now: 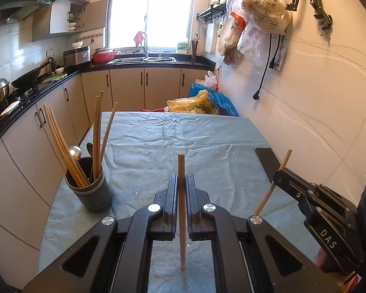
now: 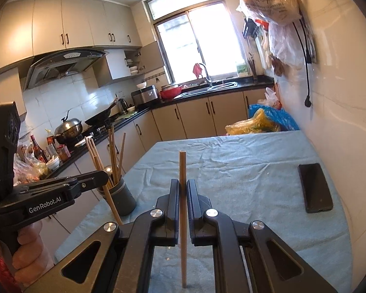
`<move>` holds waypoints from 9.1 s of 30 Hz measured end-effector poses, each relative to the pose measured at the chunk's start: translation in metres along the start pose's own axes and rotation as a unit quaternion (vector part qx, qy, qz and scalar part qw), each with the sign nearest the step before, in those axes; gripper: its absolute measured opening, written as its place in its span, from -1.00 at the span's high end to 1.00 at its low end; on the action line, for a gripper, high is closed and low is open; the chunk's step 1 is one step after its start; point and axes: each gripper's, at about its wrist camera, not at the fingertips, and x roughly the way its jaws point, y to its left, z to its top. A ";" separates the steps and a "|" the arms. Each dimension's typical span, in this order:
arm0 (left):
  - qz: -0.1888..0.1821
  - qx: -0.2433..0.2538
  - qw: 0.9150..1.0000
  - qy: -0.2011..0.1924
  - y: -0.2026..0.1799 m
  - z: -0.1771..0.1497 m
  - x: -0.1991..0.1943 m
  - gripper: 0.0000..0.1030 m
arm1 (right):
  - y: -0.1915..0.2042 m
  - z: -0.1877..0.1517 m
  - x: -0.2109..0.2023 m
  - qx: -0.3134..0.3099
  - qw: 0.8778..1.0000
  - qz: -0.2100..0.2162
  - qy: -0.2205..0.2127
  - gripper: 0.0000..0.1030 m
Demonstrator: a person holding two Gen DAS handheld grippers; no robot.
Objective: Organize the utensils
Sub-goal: 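Close the left tool on the other chopstick while the right tool lifts its chopstick upright, then carry both upright chopsticks over the dark holder cup, then lower both chopsticks into the holder cup, pushing them down among the others, then open both tools and pull them back from the holder cup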
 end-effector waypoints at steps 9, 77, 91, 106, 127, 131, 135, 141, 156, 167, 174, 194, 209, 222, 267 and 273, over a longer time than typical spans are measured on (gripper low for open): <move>0.000 -0.001 1.000 -0.003 0.001 0.000 -0.002 0.89 | 0.004 0.003 -0.001 -0.005 1.000 -0.003 -0.004 0.87; 0.080 -0.031 0.991 -0.100 0.128 0.110 -0.097 0.89 | 0.176 0.144 0.073 -0.081 0.987 0.133 -0.043 0.87; 0.085 -0.072 0.992 -0.057 0.174 0.105 -0.028 0.89 | 0.179 0.126 0.145 -0.076 0.990 0.115 0.001 0.87; 0.059 -0.330 0.932 0.135 0.345 -0.053 0.058 0.82 | 0.166 0.104 0.157 -0.076 0.990 0.120 0.027 0.87; 0.003 -0.601 0.792 0.111 0.422 -0.138 0.114 0.54 | 0.175 0.094 0.159 -0.077 0.989 0.125 0.033 0.87; -0.013 -0.601 0.793 0.100 0.421 -0.138 0.124 0.69 | 0.173 0.093 0.161 -0.077 0.988 0.126 0.036 0.87; -0.016 -0.589 0.802 0.097 0.414 -0.133 0.128 0.86 | 0.171 0.092 0.164 -0.074 0.988 0.128 0.039 0.87; -0.007 -0.556 0.828 0.078 0.397 -0.114 0.107 0.89 | 0.169 0.092 0.163 -0.073 0.989 0.124 0.036 0.87; -0.026 -0.357 0.933 -0.038 0.289 0.024 -0.024 0.90 | 0.165 0.098 0.153 -0.073 0.991 0.114 0.020 0.87; 0.010 -0.238 0.963 -0.128 0.231 0.099 -0.074 0.90 | 0.159 0.104 0.153 -0.067 0.992 0.106 0.013 0.87; 0.048 -0.208 0.970 -0.120 0.220 0.101 -0.039 0.90 | 0.157 0.104 0.158 -0.063 0.992 0.106 0.017 0.87; 0.042 -0.187 0.978 -0.083 0.218 0.096 -0.006 0.90 | 0.155 0.093 0.180 -0.061 0.992 0.105 0.039 0.87; 0.077 -0.164 0.982 -0.058 0.216 0.090 0.020 0.90 | 0.152 0.088 0.189 -0.058 0.992 0.102 0.053 0.87; 0.106 -0.161 0.981 -0.030 0.220 0.055 0.055 0.90 | 0.140 0.069 0.205 -0.043 0.991 0.089 0.087 0.86; 0.234 -0.108 0.965 -0.049 0.149 -0.036 -0.012 -0.79 | 0.081 -0.001 0.076 -0.054 0.998 0.003 0.044 -0.58; 0.274 -0.094 0.957 -0.021 0.137 -0.079 -0.011 -0.85 | 0.072 -0.053 0.058 -0.065 0.996 -0.029 0.058 -0.71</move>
